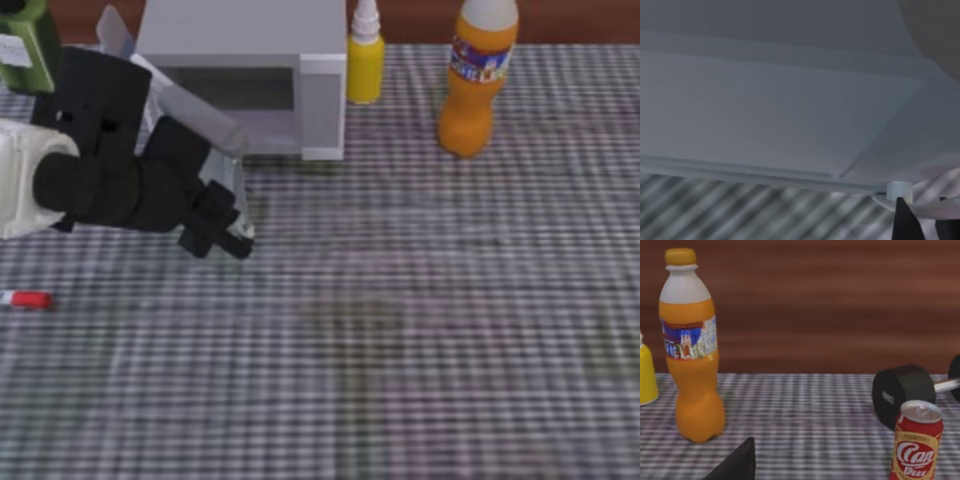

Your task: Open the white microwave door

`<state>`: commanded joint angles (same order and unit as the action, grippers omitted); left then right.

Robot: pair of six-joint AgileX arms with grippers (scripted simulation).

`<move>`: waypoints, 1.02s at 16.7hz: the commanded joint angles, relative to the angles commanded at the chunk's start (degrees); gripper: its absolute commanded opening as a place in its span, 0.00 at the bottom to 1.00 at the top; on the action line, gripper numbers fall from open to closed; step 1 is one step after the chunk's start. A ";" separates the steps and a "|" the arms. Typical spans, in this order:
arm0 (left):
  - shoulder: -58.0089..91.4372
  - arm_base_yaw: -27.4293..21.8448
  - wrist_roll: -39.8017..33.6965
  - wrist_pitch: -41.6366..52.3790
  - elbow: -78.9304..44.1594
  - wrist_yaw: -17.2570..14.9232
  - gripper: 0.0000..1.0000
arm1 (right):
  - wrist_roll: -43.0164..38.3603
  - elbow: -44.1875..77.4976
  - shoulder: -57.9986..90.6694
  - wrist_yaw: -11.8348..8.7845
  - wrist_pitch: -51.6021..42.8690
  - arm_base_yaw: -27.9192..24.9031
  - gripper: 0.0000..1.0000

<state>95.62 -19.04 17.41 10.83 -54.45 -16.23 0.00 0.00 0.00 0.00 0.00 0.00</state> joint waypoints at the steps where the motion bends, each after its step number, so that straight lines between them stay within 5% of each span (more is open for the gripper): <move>1: 0.00 0.00 0.00 0.00 0.00 0.00 0.00 | 0.00 0.00 0.00 0.00 0.00 0.00 1.00; 17: -0.42 1.01 2.39 0.82 0.18 -2.02 0.00 | 0.00 0.00 0.00 0.00 0.00 0.00 1.00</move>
<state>95.21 -18.03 19.80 11.65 -54.27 -18.25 0.00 0.00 0.00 0.00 0.00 0.00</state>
